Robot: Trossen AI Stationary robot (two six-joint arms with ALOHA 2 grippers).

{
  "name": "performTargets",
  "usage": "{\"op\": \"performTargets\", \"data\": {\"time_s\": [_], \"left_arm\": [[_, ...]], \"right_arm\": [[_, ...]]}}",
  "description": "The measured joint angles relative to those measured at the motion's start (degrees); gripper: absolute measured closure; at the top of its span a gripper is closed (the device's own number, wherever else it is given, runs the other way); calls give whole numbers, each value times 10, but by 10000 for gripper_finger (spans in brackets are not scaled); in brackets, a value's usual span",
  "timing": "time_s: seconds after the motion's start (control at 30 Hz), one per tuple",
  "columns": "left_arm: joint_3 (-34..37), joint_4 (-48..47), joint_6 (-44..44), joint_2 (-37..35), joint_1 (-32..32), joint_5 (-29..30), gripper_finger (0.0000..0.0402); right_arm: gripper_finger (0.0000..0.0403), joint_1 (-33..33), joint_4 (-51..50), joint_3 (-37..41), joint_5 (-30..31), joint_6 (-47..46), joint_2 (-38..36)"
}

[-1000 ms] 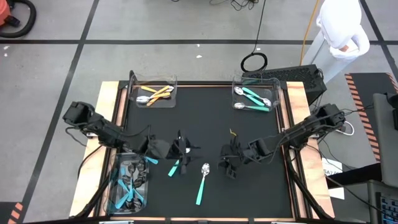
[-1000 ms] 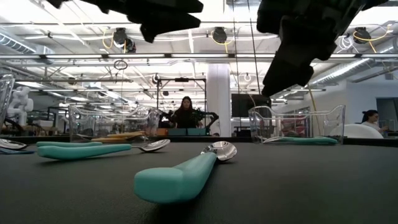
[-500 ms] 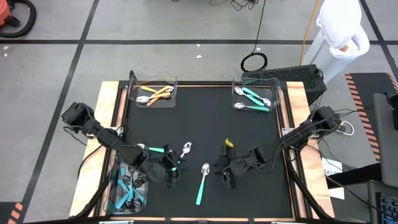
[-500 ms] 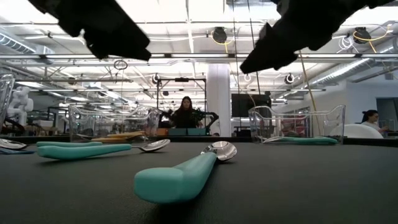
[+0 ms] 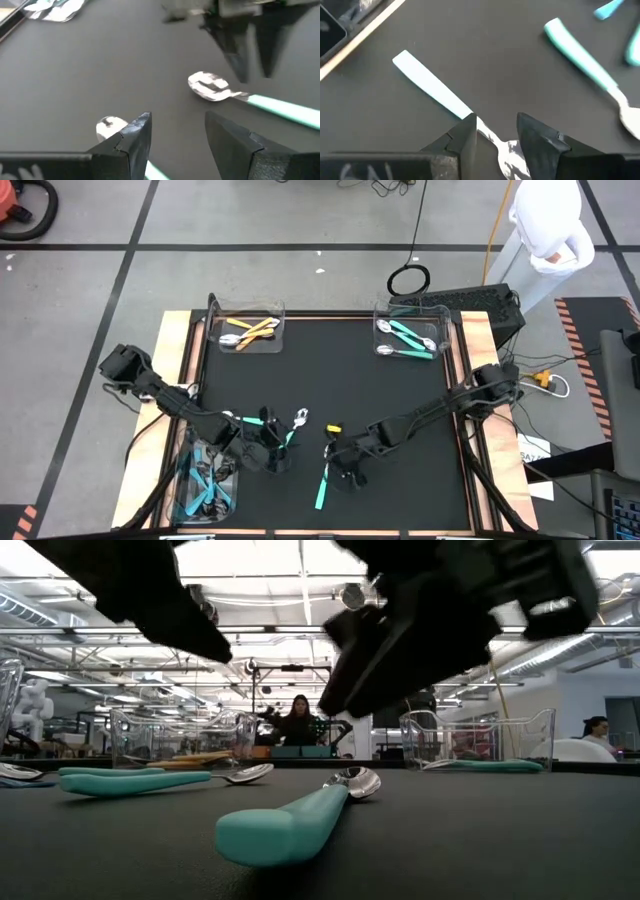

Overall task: Sort silverware by color (type)
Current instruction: Put the bottom green spoon into the top right bin

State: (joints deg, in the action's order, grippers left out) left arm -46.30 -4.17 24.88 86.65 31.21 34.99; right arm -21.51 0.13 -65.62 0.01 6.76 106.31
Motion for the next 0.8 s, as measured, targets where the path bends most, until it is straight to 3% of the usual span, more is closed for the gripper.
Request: {"op": "performTargets", "data": {"time_s": [0.27, 0.6, 0.8], "left_arm": [[0, -68, -2, 0, -40, 45, 215], [0, -87, -12, 0, -103, 58, 215], [0, -88, -32, 0, -131, 58, 215]], "right_arm": [[269, 40, -24, -43, -166, 99, 69], [276, 75, -53, -49, -167, 173, 83], [332, 87, -76, -49, -184, 201, 83]]}}
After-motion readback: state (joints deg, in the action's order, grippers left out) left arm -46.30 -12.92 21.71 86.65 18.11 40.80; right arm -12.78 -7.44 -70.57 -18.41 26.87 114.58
